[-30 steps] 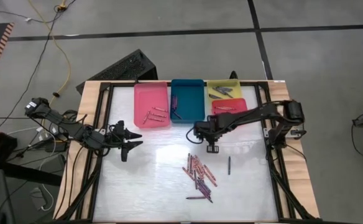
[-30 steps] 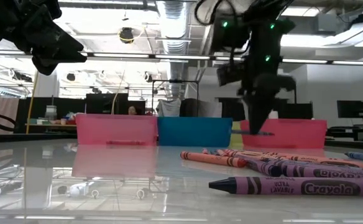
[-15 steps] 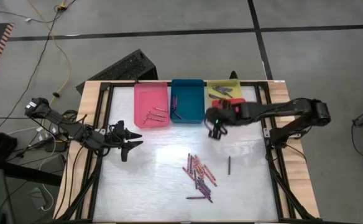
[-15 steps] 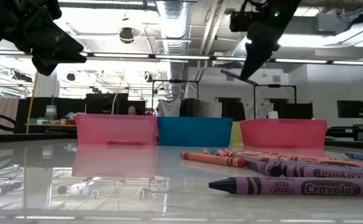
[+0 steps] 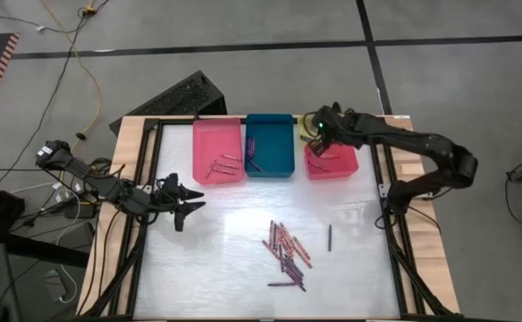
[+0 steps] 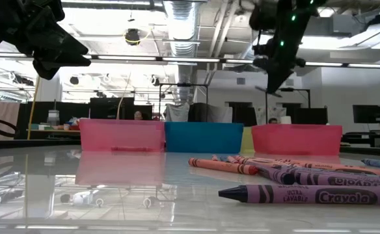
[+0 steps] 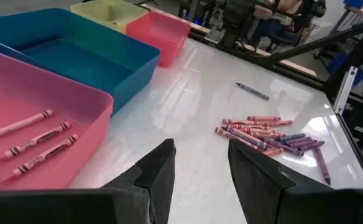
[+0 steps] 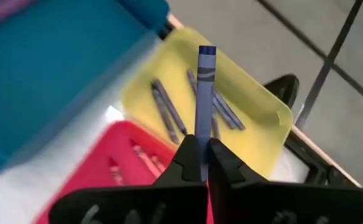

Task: Sort crayons
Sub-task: Put the blue crayon into the yellow bin

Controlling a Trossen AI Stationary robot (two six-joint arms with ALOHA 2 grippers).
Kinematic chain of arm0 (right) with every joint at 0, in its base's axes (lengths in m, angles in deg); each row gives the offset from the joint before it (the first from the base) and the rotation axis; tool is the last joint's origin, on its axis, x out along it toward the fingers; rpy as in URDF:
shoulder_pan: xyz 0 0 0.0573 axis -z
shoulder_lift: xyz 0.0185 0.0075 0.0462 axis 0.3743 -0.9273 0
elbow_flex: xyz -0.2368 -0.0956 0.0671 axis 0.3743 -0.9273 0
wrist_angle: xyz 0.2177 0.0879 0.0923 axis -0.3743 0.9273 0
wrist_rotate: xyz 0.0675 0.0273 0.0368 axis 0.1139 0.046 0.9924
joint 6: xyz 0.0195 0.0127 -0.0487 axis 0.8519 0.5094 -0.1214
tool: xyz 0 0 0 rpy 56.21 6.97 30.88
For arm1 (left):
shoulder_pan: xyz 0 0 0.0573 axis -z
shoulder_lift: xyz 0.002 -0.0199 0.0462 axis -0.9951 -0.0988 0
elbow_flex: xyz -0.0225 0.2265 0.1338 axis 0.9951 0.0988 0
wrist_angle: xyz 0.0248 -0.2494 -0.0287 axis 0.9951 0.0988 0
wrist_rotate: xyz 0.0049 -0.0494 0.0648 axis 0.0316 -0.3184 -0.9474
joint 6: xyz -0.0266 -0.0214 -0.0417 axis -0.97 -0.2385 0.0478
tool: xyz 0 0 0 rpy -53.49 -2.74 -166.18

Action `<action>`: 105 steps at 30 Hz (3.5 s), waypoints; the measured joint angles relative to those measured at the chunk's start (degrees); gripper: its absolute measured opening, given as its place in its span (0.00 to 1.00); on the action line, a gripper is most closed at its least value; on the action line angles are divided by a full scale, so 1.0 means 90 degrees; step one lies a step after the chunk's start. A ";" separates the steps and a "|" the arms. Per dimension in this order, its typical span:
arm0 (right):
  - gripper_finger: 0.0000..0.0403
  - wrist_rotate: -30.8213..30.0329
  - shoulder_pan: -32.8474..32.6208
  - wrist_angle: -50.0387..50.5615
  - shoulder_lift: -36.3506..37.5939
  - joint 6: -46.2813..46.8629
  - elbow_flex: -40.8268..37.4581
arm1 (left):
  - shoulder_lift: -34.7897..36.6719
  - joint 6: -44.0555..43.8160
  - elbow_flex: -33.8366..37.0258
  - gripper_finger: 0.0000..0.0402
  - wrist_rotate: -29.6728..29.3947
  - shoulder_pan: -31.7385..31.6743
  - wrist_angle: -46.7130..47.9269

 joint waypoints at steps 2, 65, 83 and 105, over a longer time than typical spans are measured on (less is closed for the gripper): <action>0.02 0.0165 0.0332 0.0010 -0.0159 -0.0370 0.0000 | 0.0001 -0.0023 0.0000 0.35 -0.0001 -0.0002 0.0000; 0.32 0.2587 0.0111 0.0752 -0.1383 -0.1883 0.2263 | -0.0001 -0.0252 0.0000 0.35 -0.0203 0.0000 0.0230; 0.32 0.1868 -0.3528 0.3160 -0.0128 0.4309 0.0200 | -0.0002 -0.0516 0.0000 0.35 -0.0204 0.0000 0.0313; 0.32 0.0609 -0.7270 0.0198 0.0044 1.0316 -0.2305 | -0.0002 -0.0739 0.0000 0.35 -0.0186 0.0002 0.0314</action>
